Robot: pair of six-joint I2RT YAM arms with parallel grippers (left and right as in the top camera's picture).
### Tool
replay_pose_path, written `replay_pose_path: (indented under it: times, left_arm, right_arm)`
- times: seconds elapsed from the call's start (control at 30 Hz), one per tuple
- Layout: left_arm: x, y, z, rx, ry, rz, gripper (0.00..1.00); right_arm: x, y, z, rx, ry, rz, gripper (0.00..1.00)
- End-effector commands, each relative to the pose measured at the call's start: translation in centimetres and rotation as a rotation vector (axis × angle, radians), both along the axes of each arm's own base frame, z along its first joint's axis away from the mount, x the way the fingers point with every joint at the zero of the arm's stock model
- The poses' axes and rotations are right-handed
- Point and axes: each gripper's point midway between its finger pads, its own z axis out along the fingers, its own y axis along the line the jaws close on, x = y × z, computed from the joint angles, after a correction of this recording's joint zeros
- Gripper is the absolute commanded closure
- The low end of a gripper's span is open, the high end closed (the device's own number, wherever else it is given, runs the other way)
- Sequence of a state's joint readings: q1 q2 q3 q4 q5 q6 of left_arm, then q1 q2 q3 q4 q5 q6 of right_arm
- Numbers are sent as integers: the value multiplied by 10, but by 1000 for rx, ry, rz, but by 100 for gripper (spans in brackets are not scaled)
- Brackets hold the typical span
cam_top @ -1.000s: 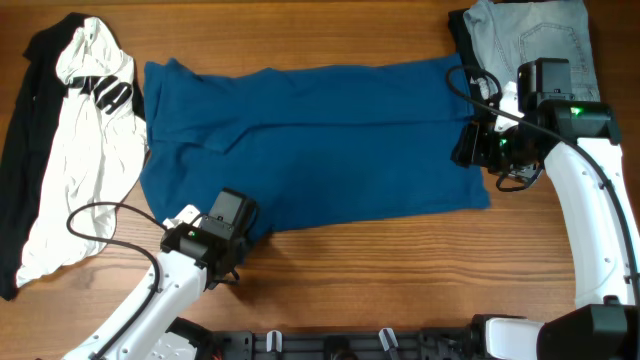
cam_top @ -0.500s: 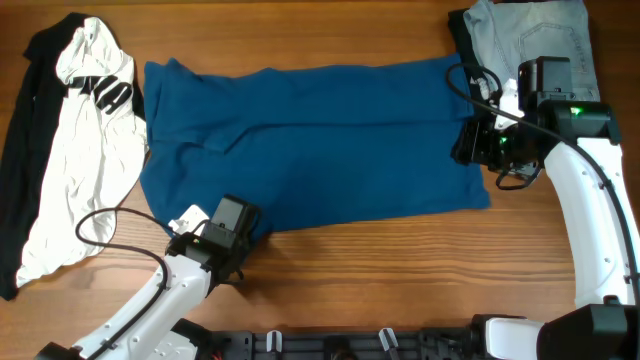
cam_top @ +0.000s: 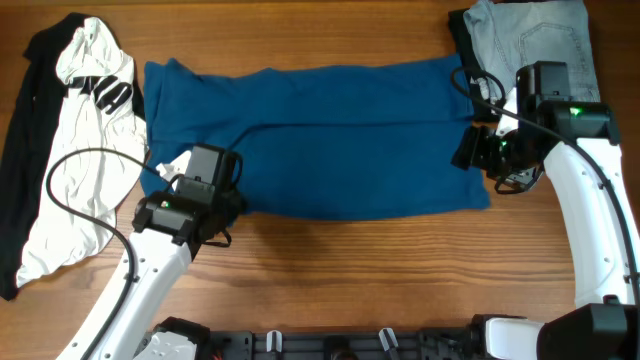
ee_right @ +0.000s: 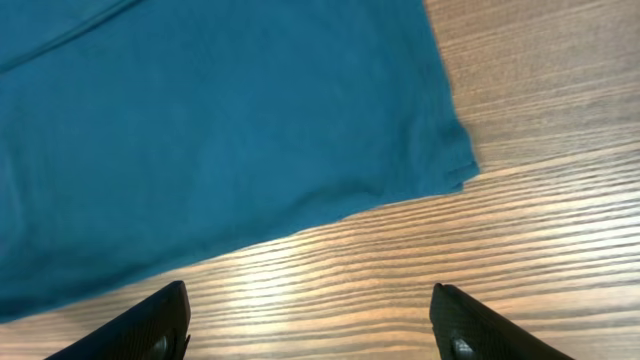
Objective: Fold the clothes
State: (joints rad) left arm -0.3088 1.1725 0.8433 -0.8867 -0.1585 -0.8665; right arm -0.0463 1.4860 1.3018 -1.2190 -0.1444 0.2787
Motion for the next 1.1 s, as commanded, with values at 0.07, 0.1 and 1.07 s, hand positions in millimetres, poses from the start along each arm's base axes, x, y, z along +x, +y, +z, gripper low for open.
replay_pose_path:
  times: [0.07,0.1,1.07]
  left_arm:
    - [16,6,15,46,-79,-22,96]
    - [20,7,17,54,-98,-16,96]
    - [19,8,16,71,-91,-33,96]
  right_arm:
    - [-29,-1,-43,-4,122,-63,23]
    - [-33,0,-50,-2,134,-64,23]
    - [-34,-25,-160,-100,149,-445,44]
